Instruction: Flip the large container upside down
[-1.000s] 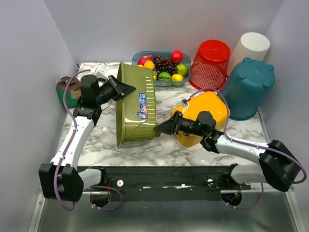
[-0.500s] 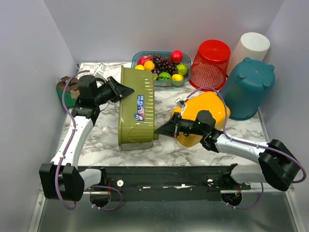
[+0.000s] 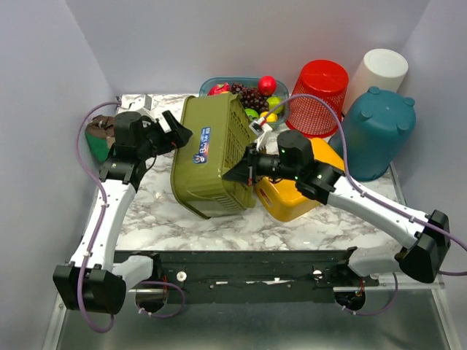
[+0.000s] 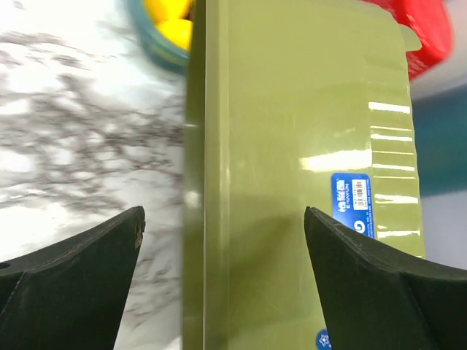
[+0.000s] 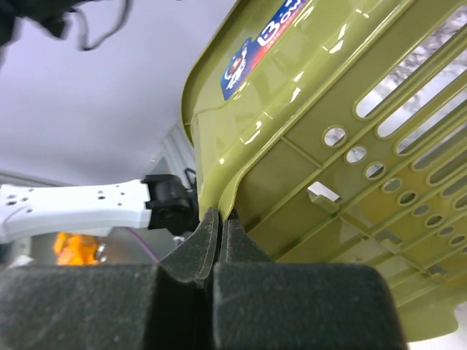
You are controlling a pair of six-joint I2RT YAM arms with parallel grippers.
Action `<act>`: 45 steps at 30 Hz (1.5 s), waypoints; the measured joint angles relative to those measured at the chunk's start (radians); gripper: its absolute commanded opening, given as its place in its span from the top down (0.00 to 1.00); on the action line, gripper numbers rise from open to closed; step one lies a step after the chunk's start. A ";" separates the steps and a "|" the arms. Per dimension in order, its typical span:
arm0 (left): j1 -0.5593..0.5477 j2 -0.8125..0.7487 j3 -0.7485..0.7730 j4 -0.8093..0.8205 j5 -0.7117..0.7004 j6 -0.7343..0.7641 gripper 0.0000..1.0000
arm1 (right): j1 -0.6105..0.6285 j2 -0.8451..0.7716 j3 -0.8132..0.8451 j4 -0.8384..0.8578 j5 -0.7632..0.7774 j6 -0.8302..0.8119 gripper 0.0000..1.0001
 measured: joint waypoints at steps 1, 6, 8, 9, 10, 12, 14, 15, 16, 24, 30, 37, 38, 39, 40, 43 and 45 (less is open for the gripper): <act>0.000 -0.010 0.011 -0.022 -0.027 0.013 0.01 | 0.011 0.020 0.045 -0.055 0.021 -0.018 0.99; 0.002 -0.089 0.090 -0.120 -0.196 0.076 0.01 | 0.079 0.158 0.285 -0.273 0.113 -0.097 1.00; 0.005 -0.113 0.121 -0.146 -0.237 0.091 0.01 | 0.112 0.210 0.365 -0.334 0.149 -0.124 1.00; 0.008 -0.120 0.141 -0.161 -0.254 0.098 0.01 | 0.127 0.229 0.392 -0.353 0.163 -0.134 1.00; 0.010 -0.124 0.163 -0.173 -0.269 0.105 0.01 | 0.141 0.245 0.412 -0.368 0.172 -0.140 0.99; 0.012 -0.124 0.200 -0.187 -0.292 0.114 0.01 | 0.164 0.273 0.449 -0.395 0.179 -0.157 1.00; 0.016 -0.124 0.227 -0.205 -0.309 0.121 0.01 | 0.186 0.310 0.497 -0.424 0.185 -0.174 0.99; 0.018 -0.126 0.238 -0.214 -0.317 0.122 0.01 | 0.196 0.331 0.518 -0.428 0.187 -0.180 0.99; 0.020 -0.126 0.243 -0.219 -0.322 0.124 0.01 | 0.204 0.349 0.534 -0.427 0.187 -0.183 1.00; 0.023 -0.129 0.283 -0.268 -0.384 0.129 0.01 | 0.232 0.516 0.610 -0.384 0.186 -0.192 0.99; 0.027 -0.130 0.284 -0.282 -0.422 0.132 0.01 | 0.233 0.666 0.621 -0.418 0.193 -0.206 0.98; 0.029 -0.131 0.284 -0.291 -0.433 0.135 0.01 | 0.229 0.637 0.567 -0.343 0.163 -0.179 0.28; 0.029 -0.131 0.284 -0.291 -0.432 0.137 0.01 | 0.229 0.617 0.547 -0.331 0.166 -0.183 0.22; 0.029 -0.131 0.284 -0.293 -0.431 0.140 0.01 | 0.228 0.594 0.524 -0.322 0.167 -0.178 0.17; 0.029 -0.131 0.285 -0.295 -0.429 0.143 0.01 | 0.229 0.570 0.506 -0.320 0.179 -0.180 0.11; 0.029 -0.130 0.302 -0.304 -0.408 0.155 0.01 | 0.225 0.477 0.458 -0.325 0.234 -0.197 0.00; 0.029 -0.130 0.319 -0.303 -0.382 0.158 0.01 | 0.214 0.398 0.435 -0.329 0.279 -0.210 0.00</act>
